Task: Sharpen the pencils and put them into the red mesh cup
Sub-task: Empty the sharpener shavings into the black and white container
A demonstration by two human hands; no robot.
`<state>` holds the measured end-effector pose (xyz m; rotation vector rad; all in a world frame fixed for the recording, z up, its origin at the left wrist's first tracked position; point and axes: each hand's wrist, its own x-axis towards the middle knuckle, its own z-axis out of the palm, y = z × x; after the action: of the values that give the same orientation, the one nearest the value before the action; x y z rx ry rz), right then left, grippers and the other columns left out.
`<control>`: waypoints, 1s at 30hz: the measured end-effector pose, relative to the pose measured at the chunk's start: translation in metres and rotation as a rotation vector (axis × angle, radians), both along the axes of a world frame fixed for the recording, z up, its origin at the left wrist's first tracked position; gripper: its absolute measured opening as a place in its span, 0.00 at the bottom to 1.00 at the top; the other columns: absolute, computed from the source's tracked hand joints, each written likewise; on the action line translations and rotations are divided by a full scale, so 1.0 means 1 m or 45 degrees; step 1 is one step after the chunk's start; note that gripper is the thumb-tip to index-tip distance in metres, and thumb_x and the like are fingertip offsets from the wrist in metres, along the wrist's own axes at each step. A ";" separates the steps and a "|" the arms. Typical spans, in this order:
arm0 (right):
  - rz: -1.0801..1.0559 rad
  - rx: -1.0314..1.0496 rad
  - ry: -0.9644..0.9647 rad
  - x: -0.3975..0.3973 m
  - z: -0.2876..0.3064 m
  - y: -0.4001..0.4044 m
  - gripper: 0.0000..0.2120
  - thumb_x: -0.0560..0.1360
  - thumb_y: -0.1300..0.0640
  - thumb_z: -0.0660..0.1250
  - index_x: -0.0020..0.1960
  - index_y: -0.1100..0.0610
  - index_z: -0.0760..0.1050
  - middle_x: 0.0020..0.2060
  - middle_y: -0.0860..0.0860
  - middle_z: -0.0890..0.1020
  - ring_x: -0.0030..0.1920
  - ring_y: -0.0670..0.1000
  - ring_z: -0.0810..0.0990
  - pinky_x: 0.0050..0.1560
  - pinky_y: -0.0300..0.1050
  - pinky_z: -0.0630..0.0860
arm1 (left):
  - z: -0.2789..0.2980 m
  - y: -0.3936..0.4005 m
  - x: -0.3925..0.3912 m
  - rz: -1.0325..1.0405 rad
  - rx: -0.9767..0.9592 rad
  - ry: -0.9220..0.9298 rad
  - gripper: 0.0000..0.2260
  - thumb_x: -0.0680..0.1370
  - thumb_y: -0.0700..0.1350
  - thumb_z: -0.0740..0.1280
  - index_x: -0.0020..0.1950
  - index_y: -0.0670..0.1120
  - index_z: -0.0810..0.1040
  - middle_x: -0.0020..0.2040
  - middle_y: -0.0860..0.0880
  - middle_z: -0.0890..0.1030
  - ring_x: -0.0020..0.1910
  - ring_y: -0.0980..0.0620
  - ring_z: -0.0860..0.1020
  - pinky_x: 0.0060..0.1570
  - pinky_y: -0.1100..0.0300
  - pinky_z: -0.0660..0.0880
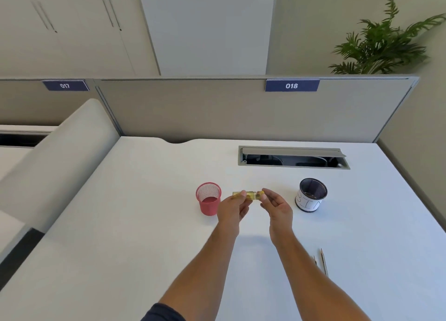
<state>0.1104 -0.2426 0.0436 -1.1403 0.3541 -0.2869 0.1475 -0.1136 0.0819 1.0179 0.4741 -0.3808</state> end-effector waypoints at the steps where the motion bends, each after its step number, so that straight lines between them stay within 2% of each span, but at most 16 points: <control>1: 0.010 -0.017 0.003 0.000 0.001 0.003 0.15 0.70 0.51 0.80 0.56 0.52 0.85 0.53 0.53 0.87 0.54 0.49 0.85 0.57 0.46 0.76 | 0.000 0.002 -0.002 0.003 -0.006 -0.001 0.11 0.78 0.43 0.74 0.57 0.40 0.81 0.51 0.43 0.88 0.50 0.47 0.87 0.47 0.60 0.80; 3: 0.042 -0.034 -0.002 0.001 0.002 0.007 0.12 0.72 0.55 0.78 0.55 0.52 0.85 0.53 0.53 0.87 0.53 0.49 0.85 0.57 0.46 0.76 | -0.001 0.003 -0.006 -0.002 -0.036 -0.012 0.13 0.78 0.43 0.75 0.59 0.39 0.80 0.53 0.43 0.88 0.51 0.47 0.87 0.47 0.59 0.80; 8: 0.141 -0.150 0.047 -0.002 0.000 0.008 0.15 0.72 0.53 0.79 0.58 0.53 0.85 0.54 0.51 0.87 0.57 0.50 0.85 0.59 0.44 0.78 | -0.002 0.009 -0.011 -0.006 -0.094 -0.029 0.13 0.78 0.43 0.74 0.59 0.39 0.80 0.54 0.42 0.87 0.52 0.46 0.87 0.50 0.59 0.80; 11: 0.203 -0.261 0.103 -0.007 0.001 0.003 0.14 0.72 0.50 0.78 0.55 0.53 0.86 0.50 0.52 0.88 0.50 0.52 0.86 0.53 0.43 0.80 | -0.004 0.017 -0.013 -0.055 -0.031 -0.062 0.11 0.78 0.39 0.74 0.58 0.37 0.81 0.52 0.41 0.87 0.48 0.47 0.86 0.48 0.61 0.80; 14: 0.273 -0.324 0.159 -0.014 0.001 -0.002 0.12 0.73 0.48 0.77 0.49 0.55 0.87 0.42 0.57 0.88 0.43 0.56 0.86 0.47 0.46 0.82 | -0.010 0.020 -0.022 -0.129 0.054 -0.131 0.12 0.78 0.35 0.72 0.60 0.33 0.80 0.55 0.37 0.86 0.52 0.44 0.85 0.50 0.60 0.81; 17: 0.328 -0.331 0.258 -0.018 0.001 -0.002 0.14 0.72 0.47 0.78 0.44 0.59 0.87 0.38 0.61 0.86 0.37 0.54 0.84 0.42 0.45 0.80 | -0.017 0.024 -0.033 -0.112 0.177 -0.136 0.08 0.77 0.34 0.72 0.55 0.34 0.83 0.52 0.37 0.86 0.52 0.42 0.86 0.50 0.58 0.82; 19: 0.375 -0.380 0.310 -0.021 -0.003 -0.001 0.15 0.72 0.47 0.78 0.41 0.60 0.87 0.37 0.61 0.86 0.36 0.53 0.82 0.39 0.45 0.79 | -0.023 0.028 -0.041 -0.131 0.290 -0.137 0.07 0.76 0.35 0.73 0.53 0.34 0.84 0.48 0.37 0.87 0.48 0.44 0.86 0.49 0.56 0.81; 22: 0.392 -0.539 0.377 -0.029 -0.013 0.004 0.14 0.74 0.46 0.76 0.38 0.57 0.87 0.34 0.58 0.85 0.33 0.50 0.80 0.37 0.44 0.77 | -0.033 0.034 -0.058 -0.264 0.508 -0.154 0.08 0.73 0.37 0.77 0.48 0.34 0.84 0.43 0.38 0.87 0.40 0.48 0.85 0.40 0.59 0.77; 26: 0.476 -0.977 0.553 -0.038 -0.033 0.013 0.14 0.73 0.46 0.75 0.33 0.53 0.85 0.30 0.52 0.84 0.30 0.46 0.79 0.35 0.43 0.75 | -0.050 0.035 -0.082 -0.484 1.065 -0.146 0.08 0.71 0.46 0.78 0.41 0.42 0.86 0.37 0.48 0.86 0.37 0.52 0.84 0.37 0.62 0.75; 28: 0.522 -1.133 0.631 -0.043 -0.041 0.019 0.13 0.72 0.45 0.75 0.34 0.53 0.84 0.31 0.50 0.84 0.31 0.46 0.80 0.32 0.40 0.75 | -0.060 0.038 -0.091 -0.588 1.250 -0.166 0.11 0.71 0.51 0.76 0.39 0.43 0.84 0.37 0.49 0.86 0.37 0.51 0.82 0.37 0.62 0.73; 30: 0.578 -1.278 0.682 -0.049 -0.045 0.024 0.12 0.71 0.44 0.74 0.37 0.52 0.84 0.33 0.47 0.84 0.33 0.45 0.82 0.32 0.37 0.75 | -0.067 0.040 -0.098 -0.668 1.379 -0.209 0.14 0.72 0.53 0.75 0.34 0.45 0.81 0.32 0.48 0.83 0.31 0.52 0.77 0.33 0.63 0.71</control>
<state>0.0613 -0.2185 -0.0018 -2.2528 0.4139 0.3038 0.0490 -0.0735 0.0148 2.2283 0.2334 -0.5061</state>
